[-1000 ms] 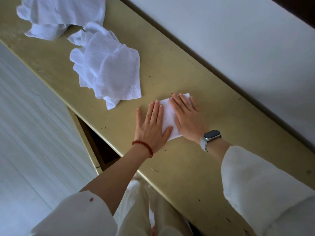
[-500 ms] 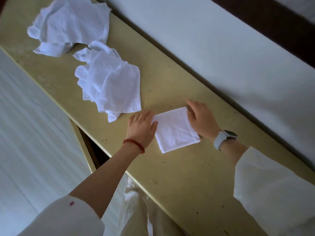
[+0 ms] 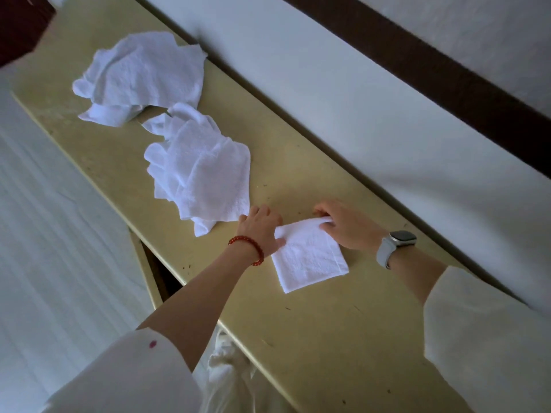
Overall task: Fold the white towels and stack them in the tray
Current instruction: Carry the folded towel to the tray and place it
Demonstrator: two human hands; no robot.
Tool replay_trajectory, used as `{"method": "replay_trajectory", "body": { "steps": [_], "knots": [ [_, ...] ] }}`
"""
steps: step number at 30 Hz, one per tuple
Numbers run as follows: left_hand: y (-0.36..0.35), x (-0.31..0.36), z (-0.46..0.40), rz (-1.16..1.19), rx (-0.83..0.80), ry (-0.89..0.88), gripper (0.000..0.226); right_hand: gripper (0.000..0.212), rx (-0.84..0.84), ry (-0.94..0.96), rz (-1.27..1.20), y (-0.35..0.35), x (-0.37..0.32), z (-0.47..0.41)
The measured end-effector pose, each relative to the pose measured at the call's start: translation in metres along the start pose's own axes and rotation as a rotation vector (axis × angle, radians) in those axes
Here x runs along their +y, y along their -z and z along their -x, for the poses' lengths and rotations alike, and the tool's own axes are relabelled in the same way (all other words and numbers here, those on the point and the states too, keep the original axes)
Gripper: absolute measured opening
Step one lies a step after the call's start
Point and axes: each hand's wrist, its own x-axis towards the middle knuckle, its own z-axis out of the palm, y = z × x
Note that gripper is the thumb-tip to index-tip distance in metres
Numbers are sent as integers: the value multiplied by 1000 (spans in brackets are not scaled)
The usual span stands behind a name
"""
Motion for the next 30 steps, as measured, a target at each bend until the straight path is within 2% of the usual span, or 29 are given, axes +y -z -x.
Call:
{"method": "replay_trajectory", "body": {
  "steps": [2,6,8,11,14,17,18,22,24,30],
  "knots": [
    [5,-2,6,58,3,9,35,19,48,19,39,7,-6,7],
    [41,-17,38,371,98,31,26,16,104,32,-20,31,-41,15],
    [70,-39,64,475,138,43,23,14,92,77,-19,41,-76,12],
    [119,-89,116,503,235,98,20,14,41,194,-7,42,-152,-3],
    [163,-159,180,474,362,180,18,8,-11,302,-11,30,-252,-20],
    [196,-239,259,458,490,272,17,35,-25,416,3,2,-369,-30],
    [203,-267,288,458,530,308,18,38,-30,447,7,-12,-409,-33],
    [211,-384,420,473,714,474,14,6,-89,585,8,-97,-566,-39],
    [208,-435,487,465,845,582,14,8,-97,682,-30,-146,-640,-41],
    [198,-555,623,336,1235,843,14,13,100,923,-145,-261,-836,-34]
  ]
}}
